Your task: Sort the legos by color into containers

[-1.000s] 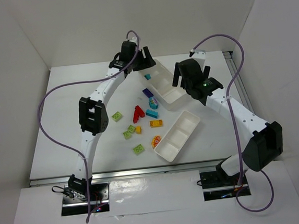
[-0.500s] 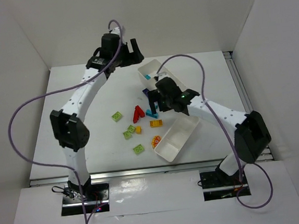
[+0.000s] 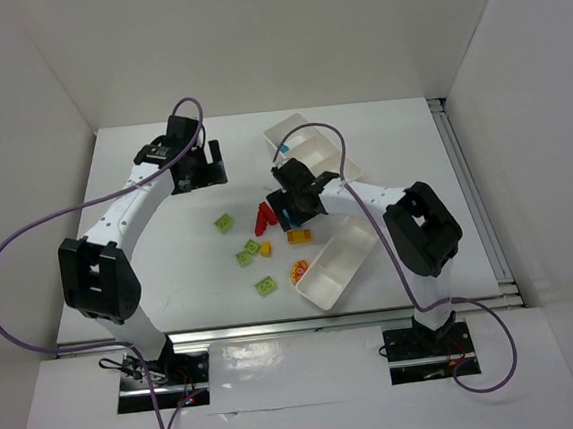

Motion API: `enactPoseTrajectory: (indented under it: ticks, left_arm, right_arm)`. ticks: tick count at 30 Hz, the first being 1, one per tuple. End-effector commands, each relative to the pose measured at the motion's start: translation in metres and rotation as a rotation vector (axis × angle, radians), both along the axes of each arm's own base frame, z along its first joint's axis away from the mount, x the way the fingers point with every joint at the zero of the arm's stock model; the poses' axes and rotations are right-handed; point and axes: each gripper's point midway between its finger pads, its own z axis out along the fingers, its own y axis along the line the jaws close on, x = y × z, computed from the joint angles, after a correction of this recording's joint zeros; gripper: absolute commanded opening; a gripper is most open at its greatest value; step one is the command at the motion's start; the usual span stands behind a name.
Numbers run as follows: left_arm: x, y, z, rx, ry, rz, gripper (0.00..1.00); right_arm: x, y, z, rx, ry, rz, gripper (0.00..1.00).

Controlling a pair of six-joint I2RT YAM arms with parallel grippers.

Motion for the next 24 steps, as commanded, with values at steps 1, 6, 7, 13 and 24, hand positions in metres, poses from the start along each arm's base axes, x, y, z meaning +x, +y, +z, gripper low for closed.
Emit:
enactPoseTrajectory:
  ticks: [1, 6, 7, 13, 24]
  left_arm:
    - [-0.005, -0.014, 0.010, -0.062, 0.004, -0.033, 1.00]
    - [-0.007, -0.011, 0.009, -0.053, 0.012, -0.027, 1.00]
    - [-0.007, -0.011, 0.009, -0.053, 0.012, -0.027, 1.00]
    - [-0.004, -0.007, 0.015, -0.055, 0.002, -0.017, 1.00]
    - [0.001, -0.003, 0.023, -0.065, -0.017, -0.015, 1.00]
  right_arm:
    - [0.030, 0.014, 0.009, 0.017, -0.093, 0.033, 0.83]
    - [0.044, 0.023, 0.000, 0.026, -0.109, 0.074, 0.77]
    - [0.049, 0.020, 0.001, 0.032, -0.118, 0.064, 0.75]
    - [0.053, 0.026, 0.001, 0.070, -0.119, 0.077, 0.44]
    - [0.062, 0.017, 0.112, 0.214, -0.315, 0.023, 0.24]
